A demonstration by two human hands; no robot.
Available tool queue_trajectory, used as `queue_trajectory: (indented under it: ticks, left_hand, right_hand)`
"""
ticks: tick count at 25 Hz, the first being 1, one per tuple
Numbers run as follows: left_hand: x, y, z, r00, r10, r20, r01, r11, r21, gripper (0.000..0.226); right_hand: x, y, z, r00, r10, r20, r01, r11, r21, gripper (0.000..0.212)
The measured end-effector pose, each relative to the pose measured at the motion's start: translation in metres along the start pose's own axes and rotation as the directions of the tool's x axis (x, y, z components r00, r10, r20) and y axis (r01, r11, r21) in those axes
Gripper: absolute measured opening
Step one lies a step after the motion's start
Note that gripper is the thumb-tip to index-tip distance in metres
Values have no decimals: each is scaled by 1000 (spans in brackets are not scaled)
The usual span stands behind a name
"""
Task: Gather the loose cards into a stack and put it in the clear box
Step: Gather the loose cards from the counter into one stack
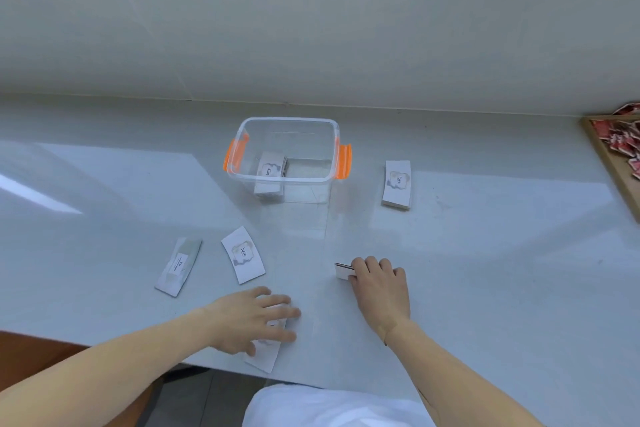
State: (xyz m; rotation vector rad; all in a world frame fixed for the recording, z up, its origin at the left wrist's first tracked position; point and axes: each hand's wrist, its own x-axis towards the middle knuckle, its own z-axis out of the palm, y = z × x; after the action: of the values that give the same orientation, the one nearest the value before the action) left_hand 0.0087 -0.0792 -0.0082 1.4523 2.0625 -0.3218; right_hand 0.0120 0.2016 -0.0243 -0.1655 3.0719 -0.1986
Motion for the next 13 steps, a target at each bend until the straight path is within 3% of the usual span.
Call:
queue_trajectory:
  ticks: [4, 9, 11, 13]
  left_hand:
    - [1, -4, 8, 995, 4, -95, 6, 994, 110, 47]
    - [1, -7, 2, 976, -154, -155, 158, 987, 11, 30]
    - [4, -9, -6, 921, -290, -258, 260, 955, -144, 17]
    - [13, -16, -19, 838, -477, -264, 354, 844, -403, 33]
  right_hand:
    - [-2, 0, 1, 1000, 9, 25, -9, 1000, 6, 10]
    - [-4, -2, 1, 999, 11, 52, -12, 1000, 15, 9]
    - [-4, -2, 0, 999, 8, 53, -9, 1000, 19, 9]
    - [-5, -2, 1, 999, 9, 47, -10, 1000, 26, 10]
